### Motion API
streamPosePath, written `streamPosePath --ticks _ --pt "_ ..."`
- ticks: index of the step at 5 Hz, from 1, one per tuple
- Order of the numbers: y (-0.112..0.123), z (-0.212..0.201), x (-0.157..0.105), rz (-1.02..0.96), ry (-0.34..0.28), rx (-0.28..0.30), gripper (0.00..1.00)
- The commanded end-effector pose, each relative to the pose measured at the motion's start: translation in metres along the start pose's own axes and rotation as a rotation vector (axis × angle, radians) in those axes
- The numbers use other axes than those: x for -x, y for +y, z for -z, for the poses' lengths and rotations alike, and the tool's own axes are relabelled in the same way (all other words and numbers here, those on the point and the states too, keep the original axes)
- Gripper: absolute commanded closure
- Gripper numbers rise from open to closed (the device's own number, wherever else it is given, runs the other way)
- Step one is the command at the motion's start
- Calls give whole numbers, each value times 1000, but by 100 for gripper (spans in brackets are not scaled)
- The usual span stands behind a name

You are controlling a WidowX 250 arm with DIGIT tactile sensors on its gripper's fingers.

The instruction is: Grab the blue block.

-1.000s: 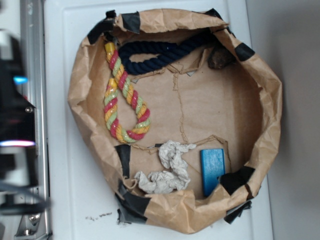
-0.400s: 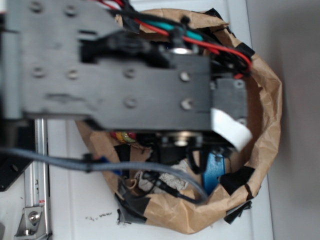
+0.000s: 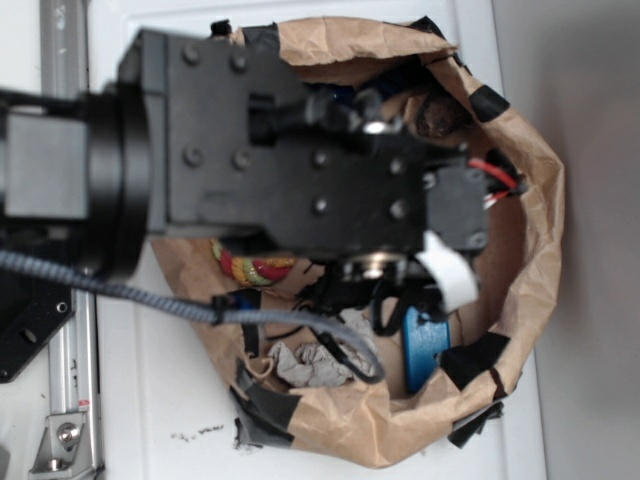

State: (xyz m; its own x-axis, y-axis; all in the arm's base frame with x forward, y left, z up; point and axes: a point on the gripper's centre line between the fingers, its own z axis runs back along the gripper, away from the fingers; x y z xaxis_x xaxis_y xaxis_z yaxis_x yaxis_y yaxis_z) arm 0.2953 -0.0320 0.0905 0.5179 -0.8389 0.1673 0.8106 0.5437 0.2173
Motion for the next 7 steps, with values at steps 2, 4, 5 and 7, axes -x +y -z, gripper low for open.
streamPosePath --ticks 2,4,5,7 --pt "-28 29 -53 -142 -43 -42 0" --pt "-59 38 -60 -75 -25 134 0" --pt "-69 28 -51 -67 14 164 0" --pt "-44 -24 -7 -240 -3 128 0"
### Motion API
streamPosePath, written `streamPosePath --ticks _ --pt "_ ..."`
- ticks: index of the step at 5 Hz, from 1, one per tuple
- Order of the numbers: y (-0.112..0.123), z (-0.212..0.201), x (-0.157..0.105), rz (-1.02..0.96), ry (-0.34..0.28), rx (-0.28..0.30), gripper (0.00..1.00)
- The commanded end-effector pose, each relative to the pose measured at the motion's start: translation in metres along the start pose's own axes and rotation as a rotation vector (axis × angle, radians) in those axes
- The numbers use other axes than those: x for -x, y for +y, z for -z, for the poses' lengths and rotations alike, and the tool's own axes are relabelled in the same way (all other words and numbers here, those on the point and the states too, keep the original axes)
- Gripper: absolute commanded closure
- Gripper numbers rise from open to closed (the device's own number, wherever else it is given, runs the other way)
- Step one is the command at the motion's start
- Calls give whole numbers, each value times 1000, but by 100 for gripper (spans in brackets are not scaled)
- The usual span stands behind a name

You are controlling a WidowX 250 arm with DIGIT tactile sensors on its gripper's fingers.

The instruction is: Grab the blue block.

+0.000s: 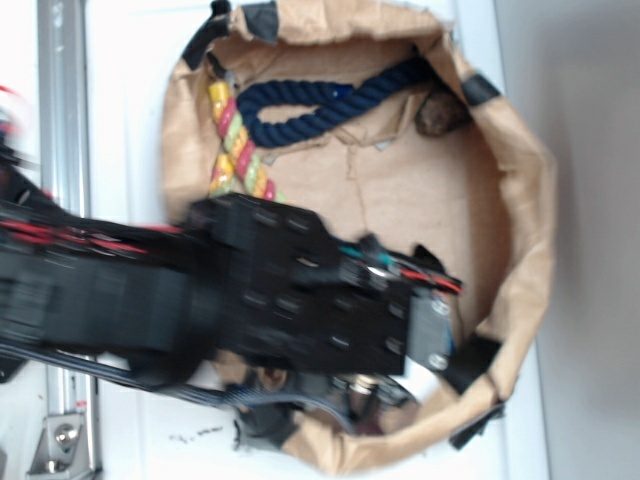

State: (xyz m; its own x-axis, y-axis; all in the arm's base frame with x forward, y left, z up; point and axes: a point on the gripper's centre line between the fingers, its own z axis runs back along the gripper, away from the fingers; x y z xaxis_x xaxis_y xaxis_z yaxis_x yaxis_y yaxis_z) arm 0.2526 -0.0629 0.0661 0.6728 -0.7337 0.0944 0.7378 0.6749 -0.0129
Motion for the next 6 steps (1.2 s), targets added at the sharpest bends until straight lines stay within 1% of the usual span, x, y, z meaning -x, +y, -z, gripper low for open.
streamPosePath --ticks 1,2,3,4,5,6 --pt "25 -62 -11 -106 -175 -74 0" --pt "35 -55 -26 -122 -197 -65 0" --pt "28 -30 -44 -71 -116 -116 0" --pt "14 3 -50 -19 -63 -91 0" --pt "4 22 -60 132 -67 -90 0" --pt "12 25 -74 139 -76 -98 0"
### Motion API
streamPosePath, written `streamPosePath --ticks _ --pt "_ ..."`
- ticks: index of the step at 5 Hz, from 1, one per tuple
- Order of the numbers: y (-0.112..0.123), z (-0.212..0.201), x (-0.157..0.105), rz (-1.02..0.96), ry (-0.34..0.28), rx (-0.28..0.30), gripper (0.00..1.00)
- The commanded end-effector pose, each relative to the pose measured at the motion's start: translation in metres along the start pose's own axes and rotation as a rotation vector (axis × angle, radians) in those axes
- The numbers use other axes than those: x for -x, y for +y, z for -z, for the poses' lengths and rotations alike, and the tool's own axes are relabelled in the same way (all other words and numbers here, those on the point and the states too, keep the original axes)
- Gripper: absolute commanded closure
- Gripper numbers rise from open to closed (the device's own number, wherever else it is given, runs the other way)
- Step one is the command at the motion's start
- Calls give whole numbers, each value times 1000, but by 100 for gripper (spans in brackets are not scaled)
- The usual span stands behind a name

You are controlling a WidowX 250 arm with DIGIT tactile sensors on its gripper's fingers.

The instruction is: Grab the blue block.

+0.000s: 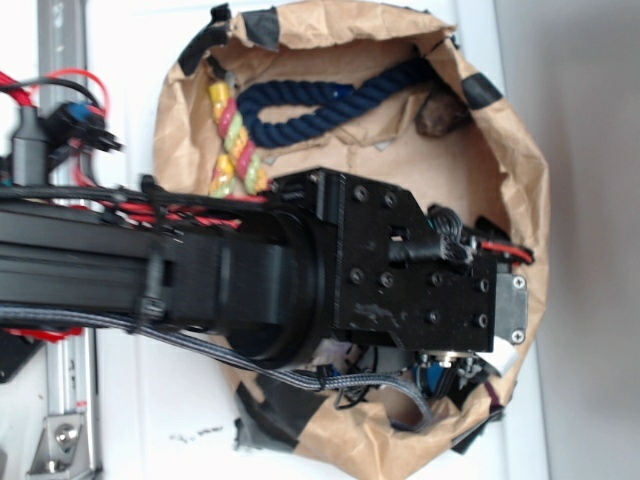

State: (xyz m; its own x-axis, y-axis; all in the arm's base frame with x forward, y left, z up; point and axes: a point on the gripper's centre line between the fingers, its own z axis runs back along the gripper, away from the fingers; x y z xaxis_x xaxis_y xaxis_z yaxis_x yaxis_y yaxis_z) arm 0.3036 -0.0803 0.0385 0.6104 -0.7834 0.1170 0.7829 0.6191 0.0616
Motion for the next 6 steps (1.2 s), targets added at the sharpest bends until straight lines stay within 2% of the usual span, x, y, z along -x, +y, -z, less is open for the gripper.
streamPosePath --ticks 1,2,3,4,5,6 --pt "-10 0 -37 133 -69 82 0" --pt "-26 15 -33 218 14 152 0" --pt "-39 26 -27 167 103 158 43" --pt "-49 41 -18 115 204 88 100" --pt "-51 39 -10 -51 226 4 100" --pt "-40 -3 24 -303 57 1 100"
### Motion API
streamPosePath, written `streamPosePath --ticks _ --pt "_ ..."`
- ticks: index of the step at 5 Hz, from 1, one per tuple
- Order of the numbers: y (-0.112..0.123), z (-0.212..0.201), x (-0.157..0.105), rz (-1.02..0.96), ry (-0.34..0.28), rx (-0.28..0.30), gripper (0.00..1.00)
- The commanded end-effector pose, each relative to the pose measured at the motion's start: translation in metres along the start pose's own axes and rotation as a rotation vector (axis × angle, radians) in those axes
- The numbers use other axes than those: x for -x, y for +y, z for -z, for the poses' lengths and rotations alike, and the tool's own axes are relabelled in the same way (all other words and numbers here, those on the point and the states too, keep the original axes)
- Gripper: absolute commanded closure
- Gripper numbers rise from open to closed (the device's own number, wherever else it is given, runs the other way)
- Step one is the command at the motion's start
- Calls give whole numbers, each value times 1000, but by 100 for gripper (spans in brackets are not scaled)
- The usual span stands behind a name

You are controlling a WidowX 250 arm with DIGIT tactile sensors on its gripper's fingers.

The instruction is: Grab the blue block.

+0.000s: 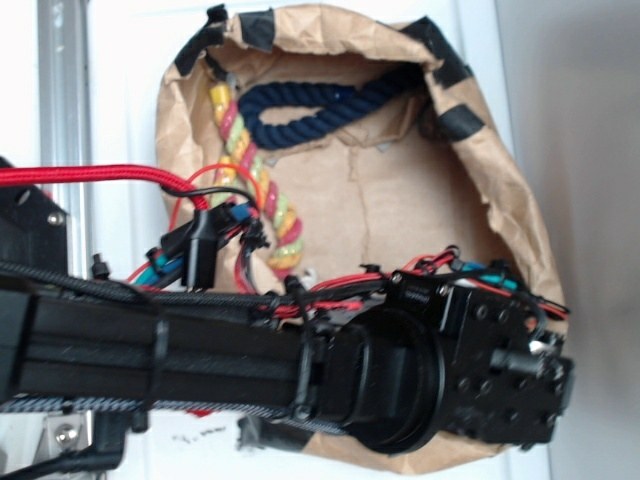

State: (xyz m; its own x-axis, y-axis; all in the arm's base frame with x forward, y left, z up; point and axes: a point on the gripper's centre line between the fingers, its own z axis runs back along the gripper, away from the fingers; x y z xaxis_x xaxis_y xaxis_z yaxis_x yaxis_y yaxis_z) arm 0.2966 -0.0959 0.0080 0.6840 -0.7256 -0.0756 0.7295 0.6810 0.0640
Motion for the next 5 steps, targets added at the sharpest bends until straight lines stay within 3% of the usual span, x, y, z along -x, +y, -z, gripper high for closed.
streamPosePath --ticks 1,2,3,5 --pt "2 -68 70 -471 -261 12 100" --pt "16 -113 96 -728 -308 48 100" --pt "25 -135 93 -922 -293 58 100" --pt "31 -142 63 -942 -255 18 100"
